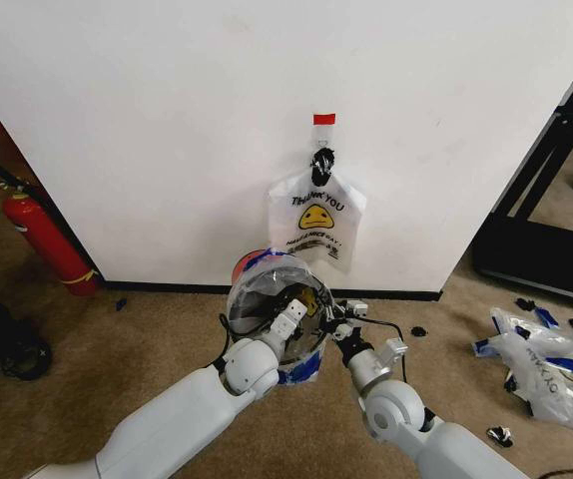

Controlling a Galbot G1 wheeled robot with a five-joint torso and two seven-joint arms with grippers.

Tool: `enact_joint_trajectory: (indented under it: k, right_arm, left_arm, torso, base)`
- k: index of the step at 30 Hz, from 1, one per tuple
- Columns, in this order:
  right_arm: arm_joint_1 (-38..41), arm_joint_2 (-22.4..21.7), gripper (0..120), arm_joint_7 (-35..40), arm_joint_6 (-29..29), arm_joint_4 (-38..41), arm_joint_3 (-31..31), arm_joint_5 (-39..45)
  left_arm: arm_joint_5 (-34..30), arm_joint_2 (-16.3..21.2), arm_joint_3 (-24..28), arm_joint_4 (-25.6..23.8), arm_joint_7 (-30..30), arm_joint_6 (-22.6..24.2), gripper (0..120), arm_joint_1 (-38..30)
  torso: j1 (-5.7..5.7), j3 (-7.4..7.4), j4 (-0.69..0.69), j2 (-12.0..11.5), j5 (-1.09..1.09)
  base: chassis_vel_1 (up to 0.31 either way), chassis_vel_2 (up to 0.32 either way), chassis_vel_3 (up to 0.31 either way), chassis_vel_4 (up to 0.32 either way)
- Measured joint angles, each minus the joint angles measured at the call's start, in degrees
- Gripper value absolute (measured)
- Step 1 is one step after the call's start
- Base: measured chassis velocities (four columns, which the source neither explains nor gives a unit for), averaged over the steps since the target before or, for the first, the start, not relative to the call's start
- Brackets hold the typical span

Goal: Pick up the garbage bag from the wall and place it over the trash bin.

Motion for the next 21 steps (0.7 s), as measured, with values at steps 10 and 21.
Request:
enact_joint_trajectory:
  k: [10, 21]
  right_arm:
    - [1.0, 1.0, 0, 1.5, -0.1, -2.4, -0.3, -0.8]
    - [0.3, 1.3, 0, 2.4, 0.2, -1.2, -1.5, -3.9]
  left_arm:
    - [3.6, 3.8, -2.4, -2.0, 1.6, 0.0, 0, 1.1]
    - [5.5, -0.6, -3.6, 4.6, 0.0, 0.2, 0, 1.0]
  torso:
    - [0.00, 0.00, 0.01, 0.0, 0.01]
    - [0.00, 0.00, 0.00, 0.0, 0.01]
  base:
    - [0.000, 0.000, 0.000, 0.000]
    - [0.000, 0.000, 0.000, 0.000]
